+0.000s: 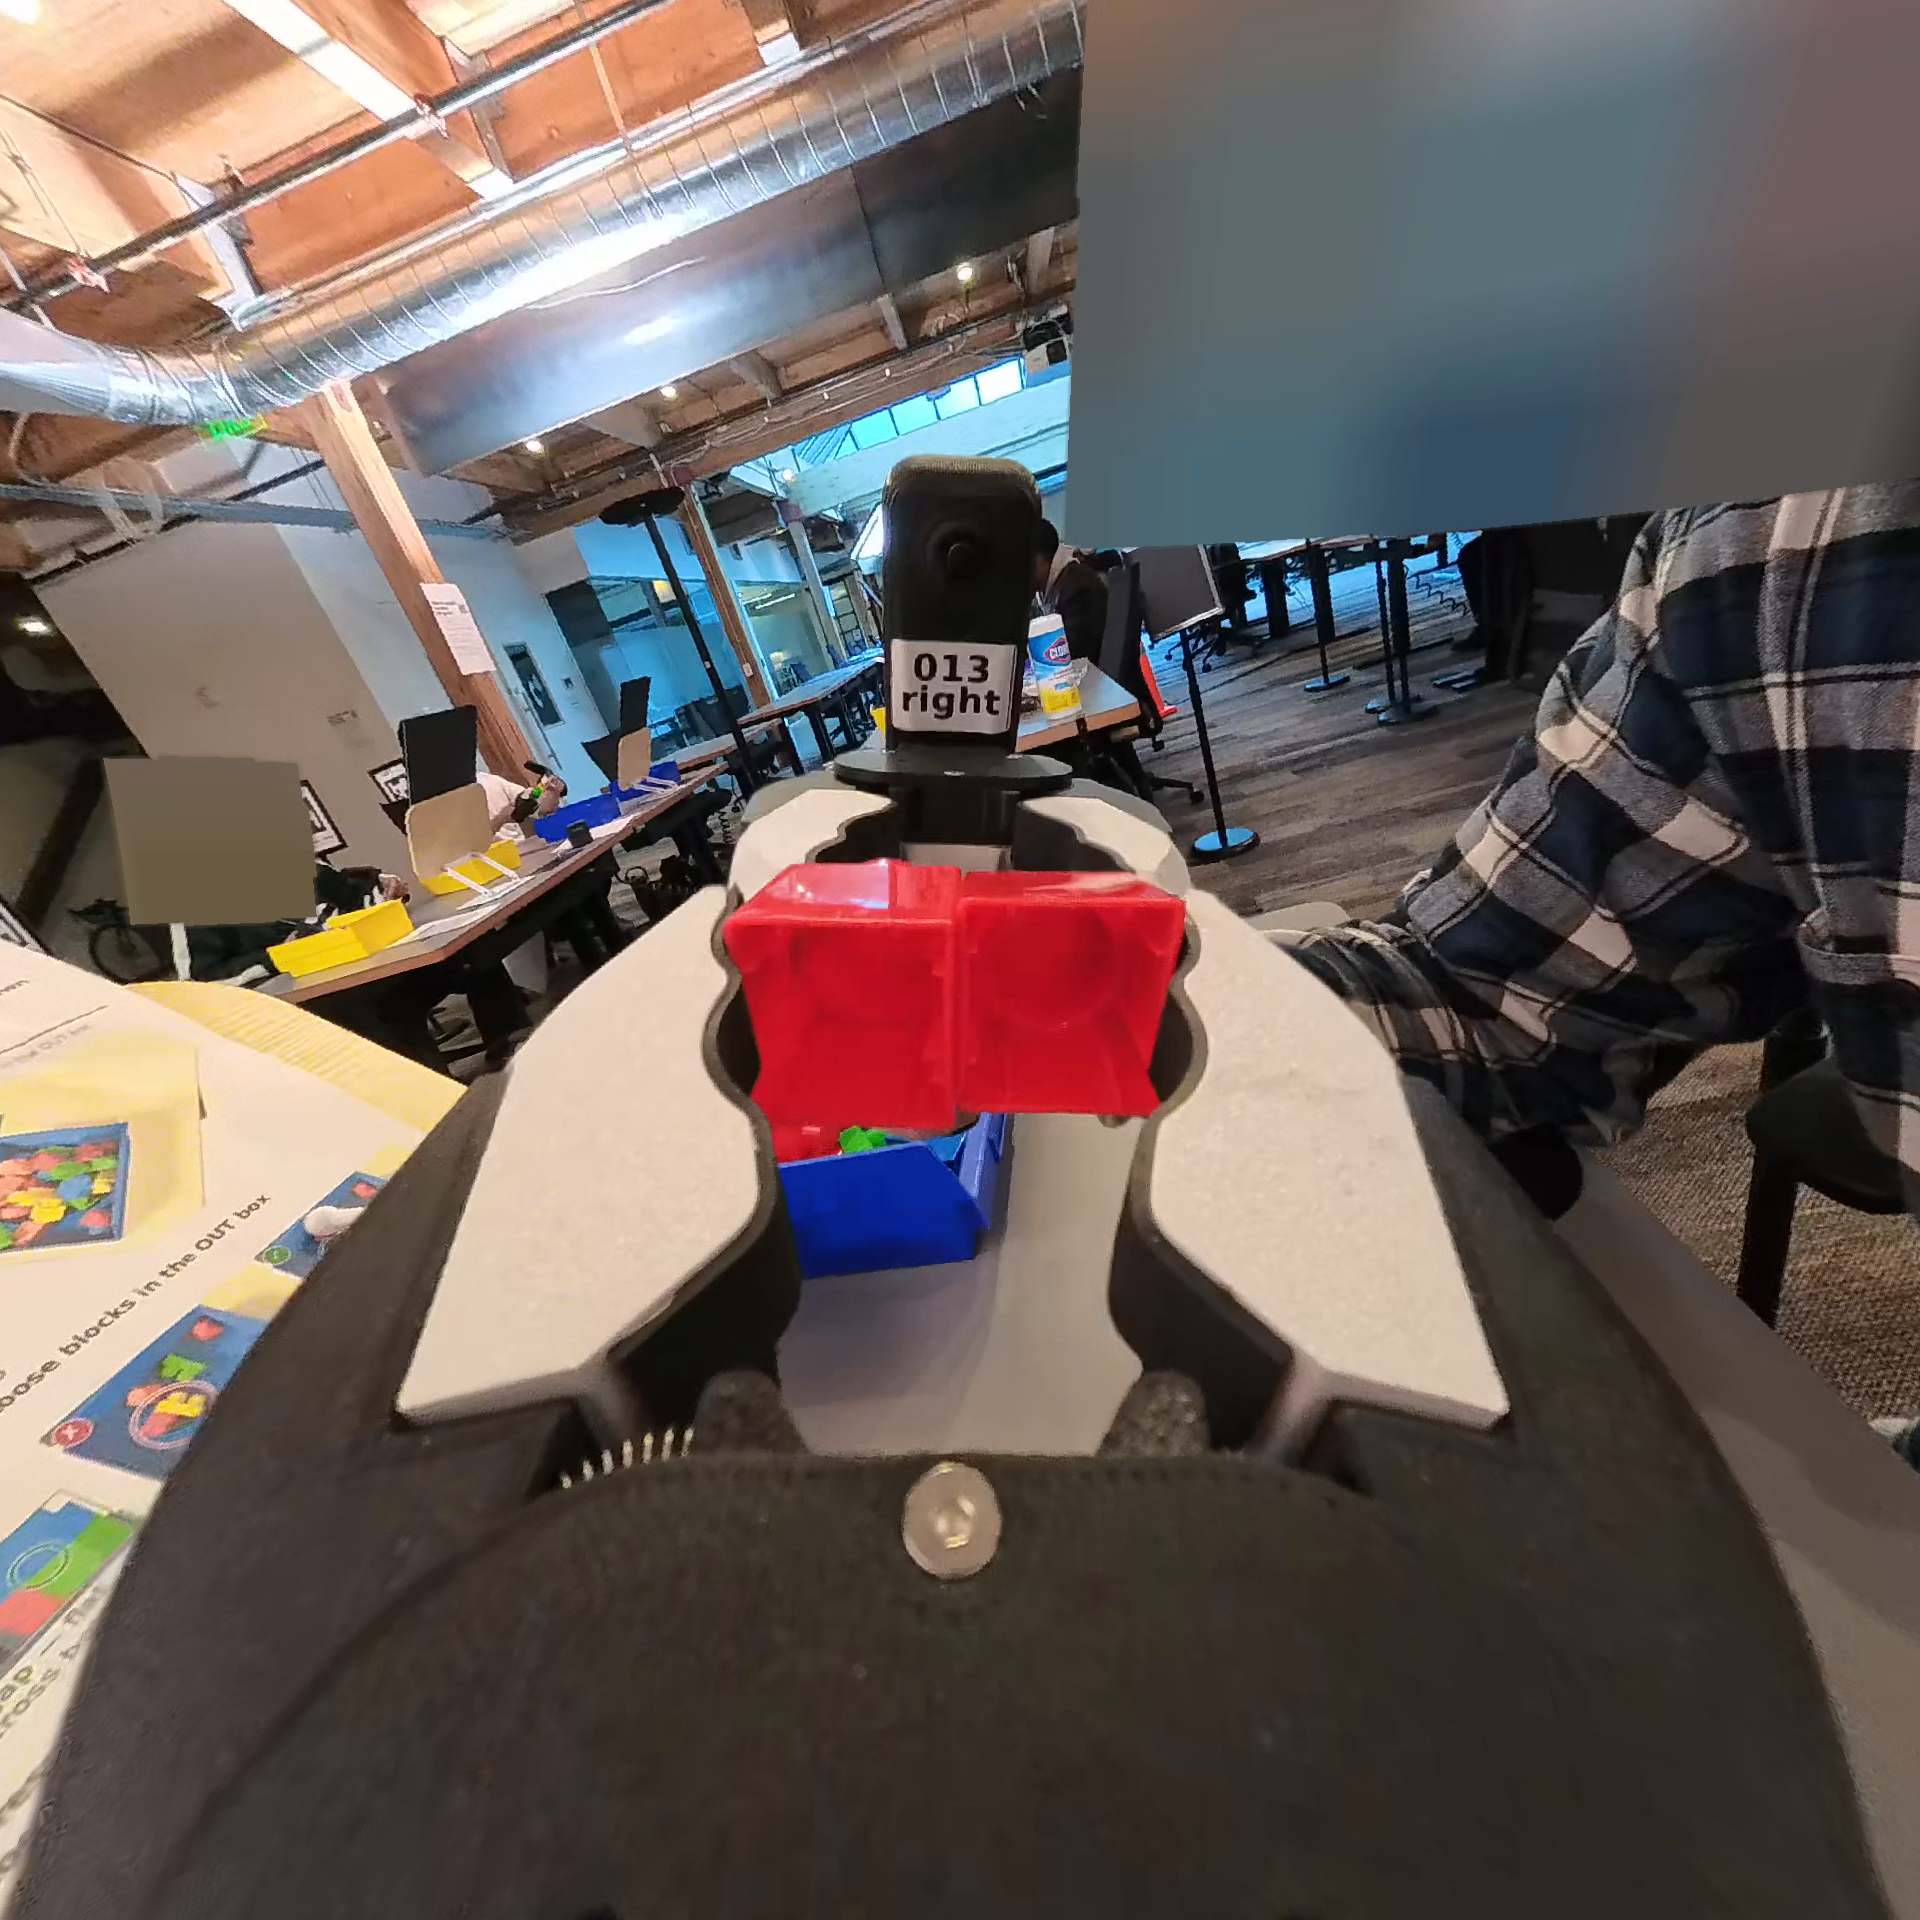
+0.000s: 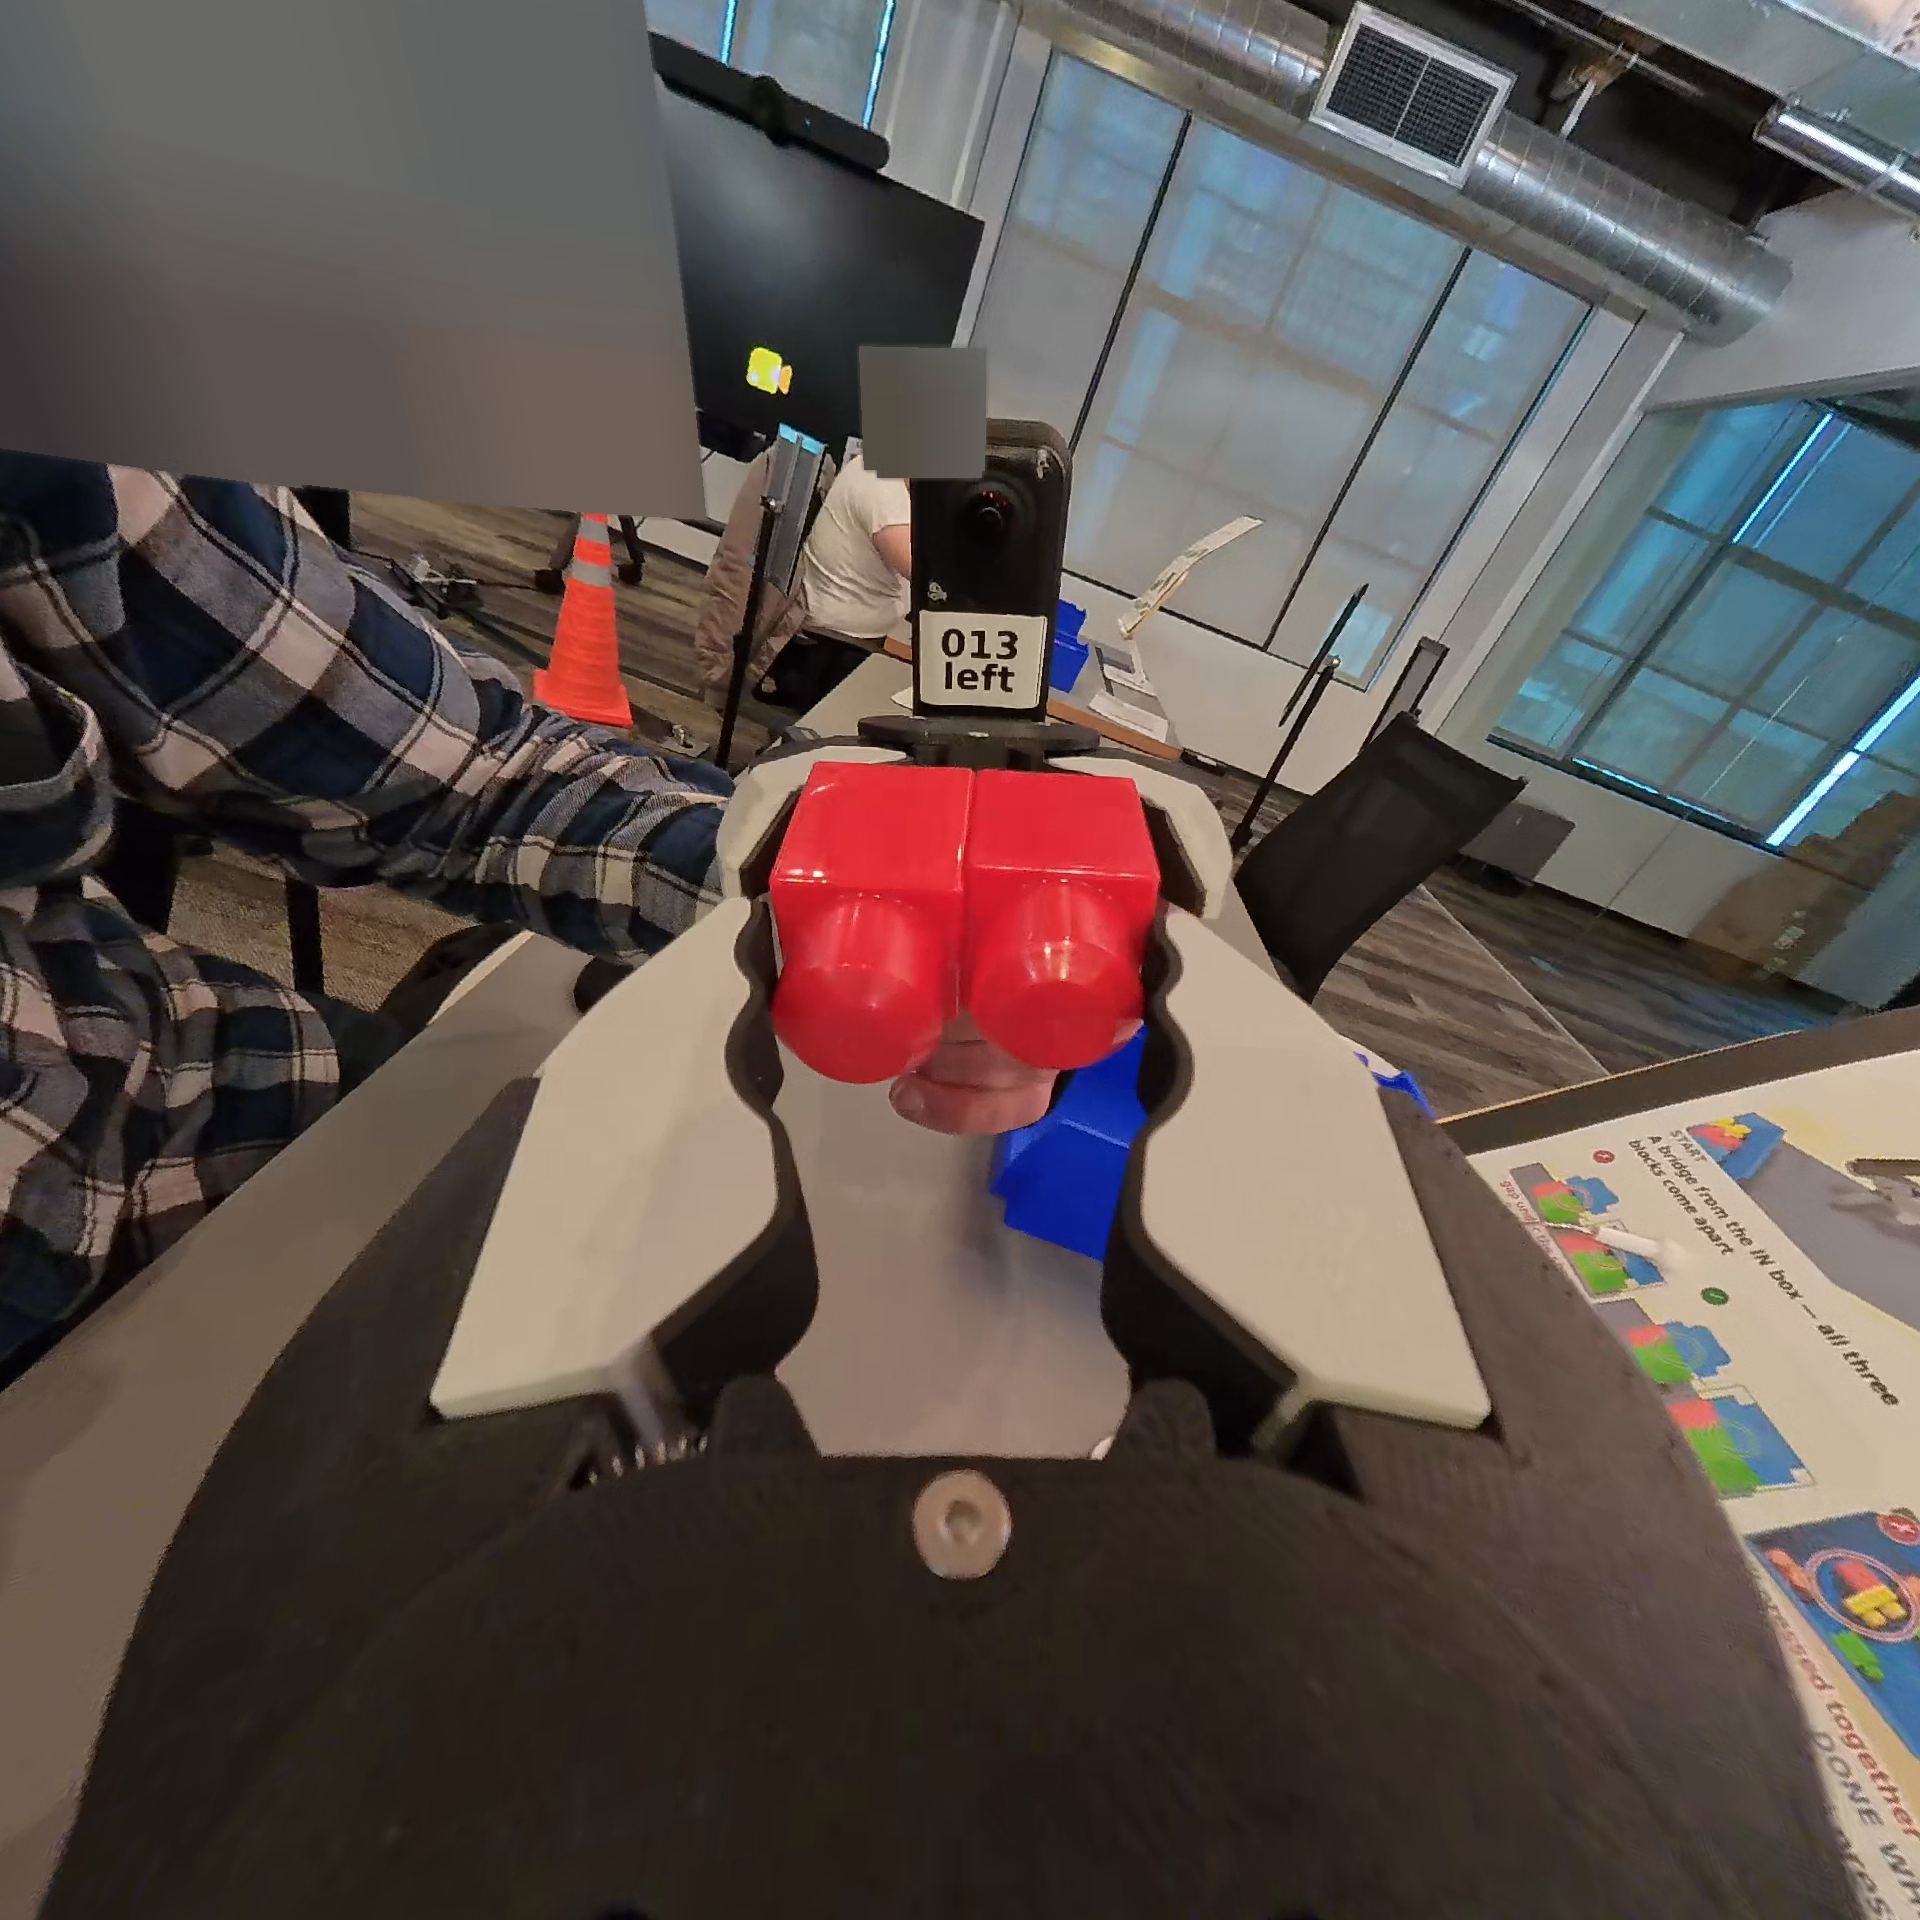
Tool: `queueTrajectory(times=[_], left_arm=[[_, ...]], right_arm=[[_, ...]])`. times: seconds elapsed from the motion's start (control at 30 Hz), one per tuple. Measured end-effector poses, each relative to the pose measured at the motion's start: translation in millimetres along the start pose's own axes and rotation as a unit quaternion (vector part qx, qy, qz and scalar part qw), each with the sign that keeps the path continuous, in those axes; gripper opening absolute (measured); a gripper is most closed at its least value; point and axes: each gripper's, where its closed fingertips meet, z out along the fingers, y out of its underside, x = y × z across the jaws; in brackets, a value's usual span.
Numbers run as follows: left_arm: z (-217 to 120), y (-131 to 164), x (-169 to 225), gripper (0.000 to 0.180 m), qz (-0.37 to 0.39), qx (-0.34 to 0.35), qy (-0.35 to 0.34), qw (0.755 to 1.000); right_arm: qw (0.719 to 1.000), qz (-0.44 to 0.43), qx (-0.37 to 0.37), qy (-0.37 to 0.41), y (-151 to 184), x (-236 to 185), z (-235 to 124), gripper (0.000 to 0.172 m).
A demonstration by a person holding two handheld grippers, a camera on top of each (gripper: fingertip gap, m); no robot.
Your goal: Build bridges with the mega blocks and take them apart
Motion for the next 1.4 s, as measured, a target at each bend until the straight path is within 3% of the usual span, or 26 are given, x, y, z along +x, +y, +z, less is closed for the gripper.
queueTrajectory(times=[0.33, 0.5, 0.7, 0.9, 1.17, 1.4], left_arm=[[0.7, -2.5, 4.3, 0.073, -0.065, 0.029, 0.027, 0.997], [0.7, -5.2, 3.0, 0.073, -0.107, 0.043, 0.022, 0.993], [1.0, -0.6, -0.5, 0.073, -0.208, 0.089, 0.022, 0.974], [11.5, 3.1, 18.4, 0.073, -0.273, 0.106, 0.087, 0.952], [4.7, 3.1, 23.9, 0.073, -0.320, 0.140, 0.130, 0.928], [-3.3, 6.1, 23.6, 0.074, -0.345, 0.161, 0.146, 0.913]], right_arm=[[1.000, -0.015, 0.001, -0.023, 2.3, -6.6, -4.2, 0.070], [0.994, -0.087, -0.066, 0.023, 11.3, -1.7, -4.0, 0.070], [0.912, -0.333, -0.196, 0.140, 14.6, 1.4, 1.5, 0.068], [0.877, -0.407, -0.203, 0.151, 13.0, -7.2, 9.6, 0.044], [0.861, -0.428, -0.230, 0.151, 15.9, -11.6, 14.7, 0.037], [0.868, -0.403, -0.248, 0.148, 22.9, -10.8, 19.6, 0.038]])
